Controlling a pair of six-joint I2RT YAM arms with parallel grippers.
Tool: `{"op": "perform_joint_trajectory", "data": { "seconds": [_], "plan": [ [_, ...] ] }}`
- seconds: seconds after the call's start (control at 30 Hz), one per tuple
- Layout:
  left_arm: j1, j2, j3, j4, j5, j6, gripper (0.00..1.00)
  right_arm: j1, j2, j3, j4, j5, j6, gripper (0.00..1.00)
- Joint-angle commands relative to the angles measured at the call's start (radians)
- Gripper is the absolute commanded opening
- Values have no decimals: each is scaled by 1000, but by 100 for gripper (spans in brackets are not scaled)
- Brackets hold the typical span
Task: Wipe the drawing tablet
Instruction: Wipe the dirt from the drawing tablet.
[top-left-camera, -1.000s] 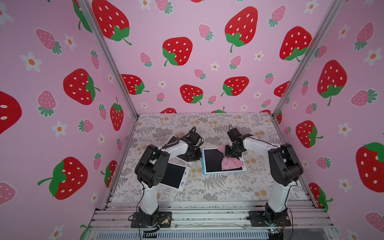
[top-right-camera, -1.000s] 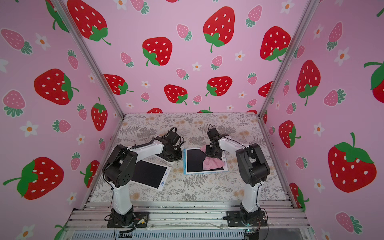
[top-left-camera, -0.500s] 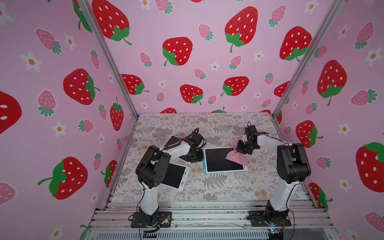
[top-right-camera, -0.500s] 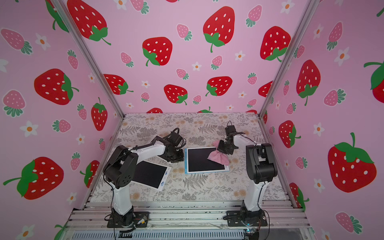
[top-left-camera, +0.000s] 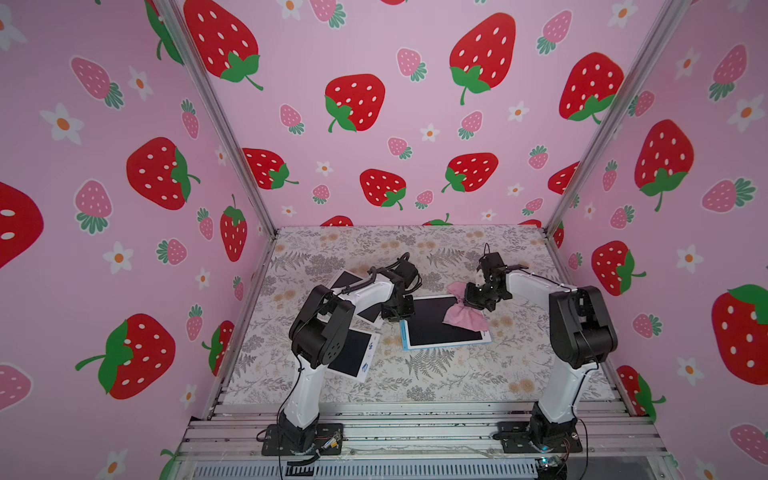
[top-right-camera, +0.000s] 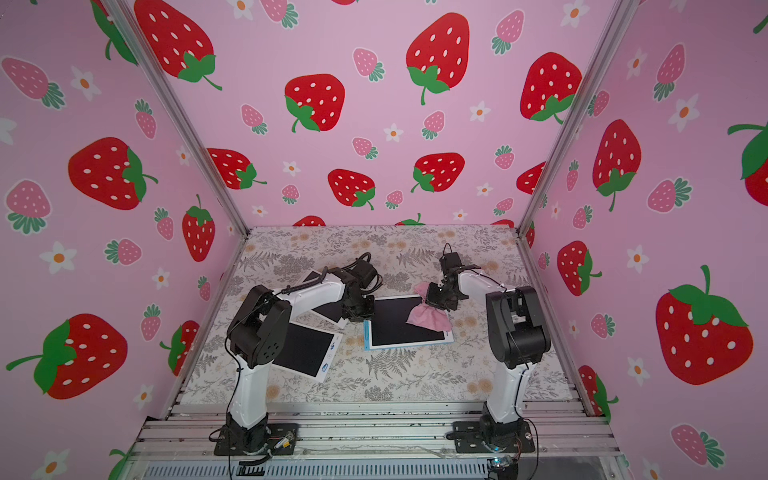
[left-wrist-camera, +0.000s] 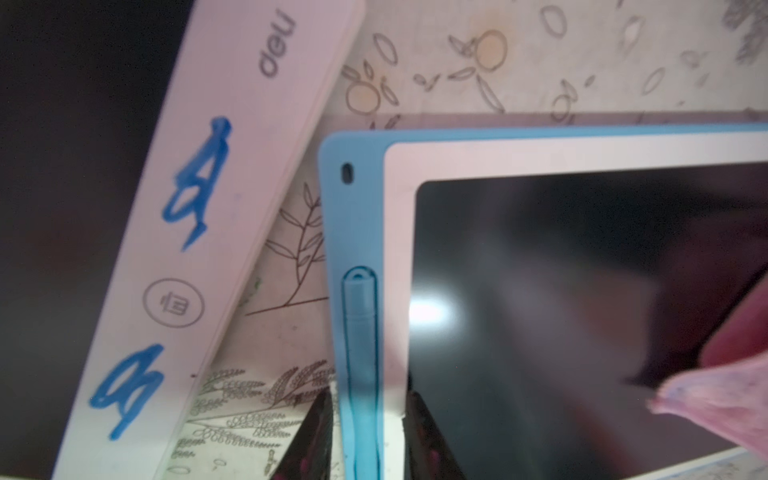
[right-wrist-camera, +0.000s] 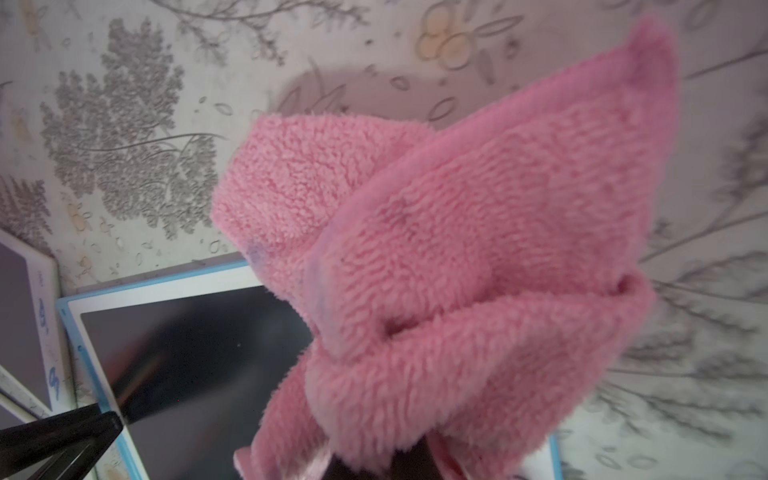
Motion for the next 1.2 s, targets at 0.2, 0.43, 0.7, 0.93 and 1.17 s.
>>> {"op": "perform_joint_trajectory", "data": {
  "seconds": [0.2,0.43,0.7,0.93,1.17],
  "plan": [
    [-8,89,-57,-60,-70,-6,25,61,-10,2,-72,33,-36,0],
    [-17,121,-45,-100,-102,-15,23,30,-41,-13,-73,88,-25,0],
    [-20,136,-39,-107,-103,-22,22,-8,2,16,-81,94,-81,0],
    [-18,148,-23,-115,-97,-19,22,139,87,109,-107,163,-28,0],
    [-17,142,-32,-112,-90,-23,21,-36,36,26,-75,162,-78,0]
  ]
}}
